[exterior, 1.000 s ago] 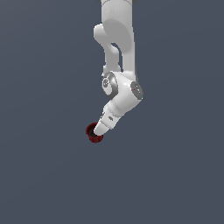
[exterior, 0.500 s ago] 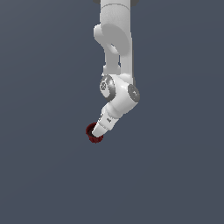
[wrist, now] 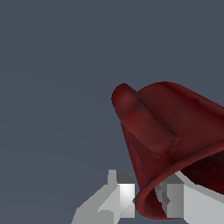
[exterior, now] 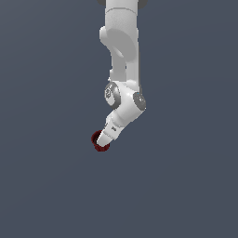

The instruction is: Pick up the object and move it to a goal position.

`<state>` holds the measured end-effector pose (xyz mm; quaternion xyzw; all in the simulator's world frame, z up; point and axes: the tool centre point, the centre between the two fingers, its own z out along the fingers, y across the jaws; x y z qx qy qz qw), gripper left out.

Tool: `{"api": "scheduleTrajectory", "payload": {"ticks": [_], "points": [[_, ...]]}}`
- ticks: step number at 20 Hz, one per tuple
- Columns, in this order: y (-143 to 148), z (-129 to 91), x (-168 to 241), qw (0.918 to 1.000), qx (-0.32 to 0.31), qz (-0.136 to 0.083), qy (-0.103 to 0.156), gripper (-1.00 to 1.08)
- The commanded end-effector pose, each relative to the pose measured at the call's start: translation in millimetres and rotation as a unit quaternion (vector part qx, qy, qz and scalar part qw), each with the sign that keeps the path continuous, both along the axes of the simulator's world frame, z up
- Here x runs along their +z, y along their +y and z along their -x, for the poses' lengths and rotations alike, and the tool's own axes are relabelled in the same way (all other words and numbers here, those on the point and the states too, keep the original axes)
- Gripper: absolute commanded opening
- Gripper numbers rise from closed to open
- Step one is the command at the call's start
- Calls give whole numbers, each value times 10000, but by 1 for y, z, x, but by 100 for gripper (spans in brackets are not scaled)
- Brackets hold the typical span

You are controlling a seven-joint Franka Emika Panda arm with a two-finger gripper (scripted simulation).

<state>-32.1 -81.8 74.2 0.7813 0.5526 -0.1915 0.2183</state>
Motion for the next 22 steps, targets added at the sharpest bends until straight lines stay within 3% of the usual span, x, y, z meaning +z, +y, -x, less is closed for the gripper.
{"api": "scheduleTrajectory", "payload": {"ticks": [1,12,22], "points": [[0,0,0,10000,1,0,4,-100],[9,6,9,10000,1,0,0,-100],[55,34,56,10000,9,8,3,-100]]}}
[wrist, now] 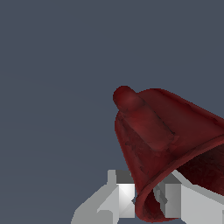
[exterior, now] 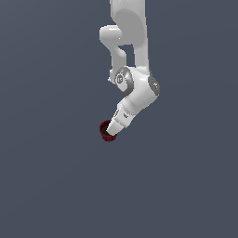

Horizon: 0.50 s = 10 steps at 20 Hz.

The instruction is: Pick up the object and move it to a goal position.

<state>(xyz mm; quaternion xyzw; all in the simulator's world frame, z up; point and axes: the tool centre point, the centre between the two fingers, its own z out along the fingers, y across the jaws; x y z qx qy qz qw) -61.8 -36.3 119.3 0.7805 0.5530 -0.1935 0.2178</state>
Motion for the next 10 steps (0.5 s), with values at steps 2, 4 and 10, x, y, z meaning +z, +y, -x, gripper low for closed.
{"api": "scheduleTrajectory", "payload": {"ticks": [2,4,10], "points": [[24,14,26,10000,8,2,-17,-100],[40,23,41,10000,10,4,-15,-100],[86,51,89,10000,12,2,-11,-100]]}}
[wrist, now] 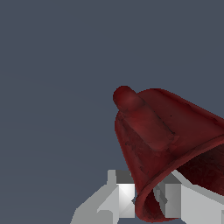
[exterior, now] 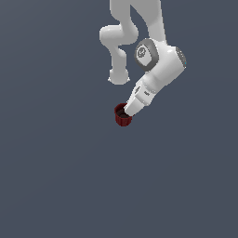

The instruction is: Pick up the object and move it to a goal position.

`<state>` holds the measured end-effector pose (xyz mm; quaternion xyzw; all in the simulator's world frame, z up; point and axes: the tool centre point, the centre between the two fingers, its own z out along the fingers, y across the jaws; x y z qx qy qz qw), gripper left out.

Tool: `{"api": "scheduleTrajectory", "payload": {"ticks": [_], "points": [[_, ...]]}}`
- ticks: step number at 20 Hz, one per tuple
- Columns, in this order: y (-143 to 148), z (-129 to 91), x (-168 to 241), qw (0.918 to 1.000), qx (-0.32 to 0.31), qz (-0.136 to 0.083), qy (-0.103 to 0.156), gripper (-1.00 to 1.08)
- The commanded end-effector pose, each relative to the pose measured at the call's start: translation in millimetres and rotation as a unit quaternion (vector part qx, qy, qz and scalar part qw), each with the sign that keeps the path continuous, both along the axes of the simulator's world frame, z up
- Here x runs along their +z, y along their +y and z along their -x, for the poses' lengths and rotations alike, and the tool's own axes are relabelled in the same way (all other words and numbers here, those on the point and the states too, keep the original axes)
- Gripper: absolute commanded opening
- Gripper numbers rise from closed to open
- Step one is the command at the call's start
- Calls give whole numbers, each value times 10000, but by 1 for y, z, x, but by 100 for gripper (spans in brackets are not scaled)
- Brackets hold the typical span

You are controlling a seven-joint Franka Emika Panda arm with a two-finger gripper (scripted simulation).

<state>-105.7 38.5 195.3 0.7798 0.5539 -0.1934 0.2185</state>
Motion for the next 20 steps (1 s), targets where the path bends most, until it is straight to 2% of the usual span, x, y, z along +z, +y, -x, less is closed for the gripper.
{"api": "scheduleTrajectory", "payload": {"ticks": [1,11,20], "points": [[19,11,21,10000,0,-2,-9,-100],[76,41,77,10000,-4,-10,-8,-100],[91,47,92,10000,-15,-9,-18,-100]]}}
